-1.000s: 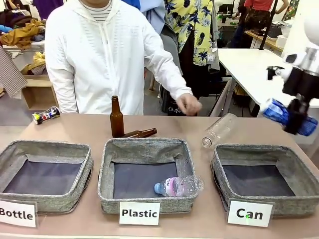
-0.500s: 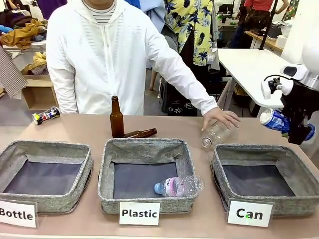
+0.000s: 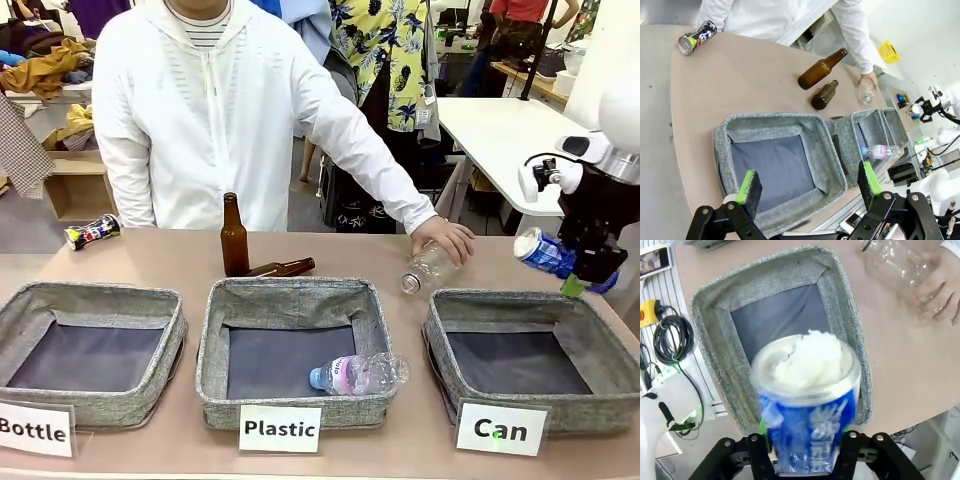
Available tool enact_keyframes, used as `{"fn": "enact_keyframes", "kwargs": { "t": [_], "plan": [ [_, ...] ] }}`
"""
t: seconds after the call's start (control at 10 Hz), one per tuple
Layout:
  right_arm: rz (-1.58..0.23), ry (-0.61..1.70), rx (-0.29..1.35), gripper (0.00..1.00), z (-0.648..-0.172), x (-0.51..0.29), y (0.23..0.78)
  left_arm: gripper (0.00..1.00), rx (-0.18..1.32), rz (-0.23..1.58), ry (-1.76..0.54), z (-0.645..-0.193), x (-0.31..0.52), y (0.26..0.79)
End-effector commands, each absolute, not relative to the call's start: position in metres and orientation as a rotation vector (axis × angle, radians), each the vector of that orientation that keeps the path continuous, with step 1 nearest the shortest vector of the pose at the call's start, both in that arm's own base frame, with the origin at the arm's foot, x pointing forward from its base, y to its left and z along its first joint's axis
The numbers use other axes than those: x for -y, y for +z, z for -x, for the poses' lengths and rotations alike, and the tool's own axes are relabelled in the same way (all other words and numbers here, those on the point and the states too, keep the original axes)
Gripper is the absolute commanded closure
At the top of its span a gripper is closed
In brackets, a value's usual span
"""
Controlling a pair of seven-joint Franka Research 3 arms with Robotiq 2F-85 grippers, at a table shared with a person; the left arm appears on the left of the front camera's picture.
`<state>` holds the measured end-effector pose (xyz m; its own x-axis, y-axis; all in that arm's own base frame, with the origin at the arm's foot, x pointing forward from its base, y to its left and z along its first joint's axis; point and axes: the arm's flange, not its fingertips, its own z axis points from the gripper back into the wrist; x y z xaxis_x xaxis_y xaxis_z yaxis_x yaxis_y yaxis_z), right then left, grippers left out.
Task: Sort the can waste into the basket.
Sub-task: Pick up the can waste from the table and place it in the right Fabric basket.
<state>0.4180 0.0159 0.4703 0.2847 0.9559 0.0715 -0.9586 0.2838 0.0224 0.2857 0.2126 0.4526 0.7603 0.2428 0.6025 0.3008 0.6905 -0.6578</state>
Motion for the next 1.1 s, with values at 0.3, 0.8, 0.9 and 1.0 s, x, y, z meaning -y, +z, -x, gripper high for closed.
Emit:
{"fn": "enact_keyframes", "kwargs": {
  "t": [0.3, 0.8, 0.9, 1.0],
  "plan": [
    [-0.173, 1.287, 0.059, 0.0, -0.426, -0.015, 0.478, 0.0, 0.755, 0.838, -0.051, -0.288, -0.213, 0.451],
    [-1.826, 0.373, 0.385, 0.0, -0.437, 0.032, 0.547, 0.0, 0.755, 0.838, -0.051, -0.288, -0.213, 0.451],
    [-2.146, 0.298, 0.425, 0.0, -0.44, 0.058, 0.543, 0.0, 0.755, 0.838, -0.051, -0.288, -0.213, 0.451],
    [-2.45, 0.234, 0.46, 0.0, -0.445, 0.084, 0.53, 0.0, 0.755, 0.838, -0.051, -0.288, -0.213, 0.451]
  ]
}}
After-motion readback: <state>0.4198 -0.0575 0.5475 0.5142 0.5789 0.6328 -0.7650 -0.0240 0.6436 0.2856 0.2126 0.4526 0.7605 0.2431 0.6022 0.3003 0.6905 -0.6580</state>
